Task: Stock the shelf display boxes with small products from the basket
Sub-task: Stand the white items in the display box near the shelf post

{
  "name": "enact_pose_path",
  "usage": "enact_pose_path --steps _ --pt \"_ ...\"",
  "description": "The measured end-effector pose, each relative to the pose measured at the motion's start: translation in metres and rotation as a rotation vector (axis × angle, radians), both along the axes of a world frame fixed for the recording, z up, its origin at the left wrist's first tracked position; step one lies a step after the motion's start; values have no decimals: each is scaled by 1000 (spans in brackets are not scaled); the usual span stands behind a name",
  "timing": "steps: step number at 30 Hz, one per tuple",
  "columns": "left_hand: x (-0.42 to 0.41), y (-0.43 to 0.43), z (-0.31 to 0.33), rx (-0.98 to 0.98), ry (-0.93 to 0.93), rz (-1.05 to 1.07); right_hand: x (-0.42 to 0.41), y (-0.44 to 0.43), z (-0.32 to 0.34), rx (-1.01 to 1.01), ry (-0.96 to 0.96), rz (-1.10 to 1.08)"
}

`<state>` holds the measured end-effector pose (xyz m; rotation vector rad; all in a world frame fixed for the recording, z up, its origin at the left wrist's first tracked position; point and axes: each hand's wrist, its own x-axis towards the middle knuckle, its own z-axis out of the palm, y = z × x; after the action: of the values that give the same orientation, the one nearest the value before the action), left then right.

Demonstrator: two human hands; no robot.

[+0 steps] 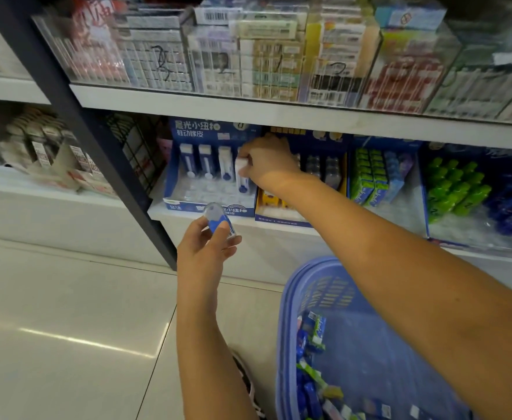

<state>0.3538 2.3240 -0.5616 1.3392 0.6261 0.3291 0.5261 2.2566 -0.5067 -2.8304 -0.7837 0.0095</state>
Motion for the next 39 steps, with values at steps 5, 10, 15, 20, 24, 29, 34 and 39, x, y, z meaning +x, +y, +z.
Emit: enact_pose_path --steps 5,10,15,20,24,29,34,39 --pt "4 -9 3 -15 6 22 7 8 2 -33 5 -26" --pt "12 -33 7 92 -12 68 -35 -24 4 491 82 -11" --pt "21 -71 6 379 -98 100 -79 -85 2 673 512 -97" --pt "27 -105 5 458 -166 8 -83 -123 0 717 553 -142" --pt "35 -113 6 426 -221 -120 -68 -144 -1 711 480 -195" --pt "45 -121 -8 763 -60 -398 -38 -161 -5 502 186 -196" --pt "45 -127 -18 937 60 -473 -13 -158 -12 274 118 -176" --pt "49 -124 -19 936 57 -471 -6 -151 -16 194 65 -152"
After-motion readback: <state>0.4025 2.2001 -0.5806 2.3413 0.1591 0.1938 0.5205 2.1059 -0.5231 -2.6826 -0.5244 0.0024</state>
